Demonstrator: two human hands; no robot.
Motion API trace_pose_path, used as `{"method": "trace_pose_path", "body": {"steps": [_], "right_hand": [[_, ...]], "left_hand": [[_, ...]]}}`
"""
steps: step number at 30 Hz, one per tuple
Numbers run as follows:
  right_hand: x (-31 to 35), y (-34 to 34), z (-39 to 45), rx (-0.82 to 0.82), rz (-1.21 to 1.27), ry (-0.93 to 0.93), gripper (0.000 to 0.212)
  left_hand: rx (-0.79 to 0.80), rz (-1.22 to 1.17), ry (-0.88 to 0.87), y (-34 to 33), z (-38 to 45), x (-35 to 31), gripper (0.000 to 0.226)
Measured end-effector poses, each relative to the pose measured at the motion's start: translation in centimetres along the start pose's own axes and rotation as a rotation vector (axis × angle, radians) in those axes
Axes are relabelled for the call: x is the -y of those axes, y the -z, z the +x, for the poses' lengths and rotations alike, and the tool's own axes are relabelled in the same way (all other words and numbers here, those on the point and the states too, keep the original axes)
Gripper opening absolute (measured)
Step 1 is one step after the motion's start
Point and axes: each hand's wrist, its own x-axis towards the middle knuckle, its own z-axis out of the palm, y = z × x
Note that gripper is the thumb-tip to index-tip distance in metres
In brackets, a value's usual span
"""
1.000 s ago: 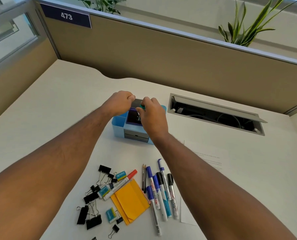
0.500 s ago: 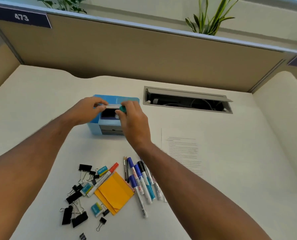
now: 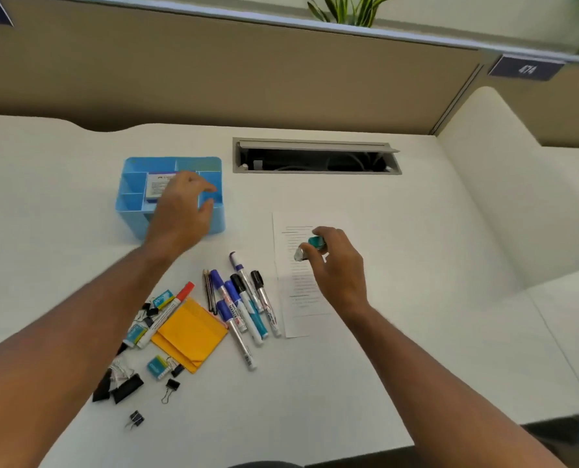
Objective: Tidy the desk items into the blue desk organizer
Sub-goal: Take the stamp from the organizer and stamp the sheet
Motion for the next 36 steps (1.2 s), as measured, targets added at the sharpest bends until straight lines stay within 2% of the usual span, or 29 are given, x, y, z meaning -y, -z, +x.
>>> {"method": "trace_pose_path", "body": {"steps": [3,6,10,14,25,36], "right_hand": [[-2.6,3.1,-2.2,-0.036,-0.015,-0.084,0.019],[-4.8,5.5,-4.4,-0.047,-0.023,-0.153,0.017],[-6.8,7.1,-7.1,-0.046,-0.036,-0.212,0.017],[-7.6,7.2,-9.1,-0.024,-0.051,-0.215,0.018],[-8.5,6.0,-10.6,-0.029,-0.134,-0.145,0.020],[-8.7,5.4,-11.1,-0.054,-0.131,-0.194,0.018]], "left_hand": [[0.265,-0.013,-0.135,-4.1,-3.6,-4.1,0.026],[0.540,0.083,-0.207,-7.9,-6.5,-7.2,0.046],[0.708,0.319,-0.300,-11.2,-8.6,-9.1,0.073],[0.754,0.426,-0.348,-12.5,-9.5,-9.1,0.077],[0.731,0.421,-0.358,-13.3,-9.6,-9.1,0.075],[0.740,0.429,-0.364,-13.2,-9.4,-9.2,0.077]]}}
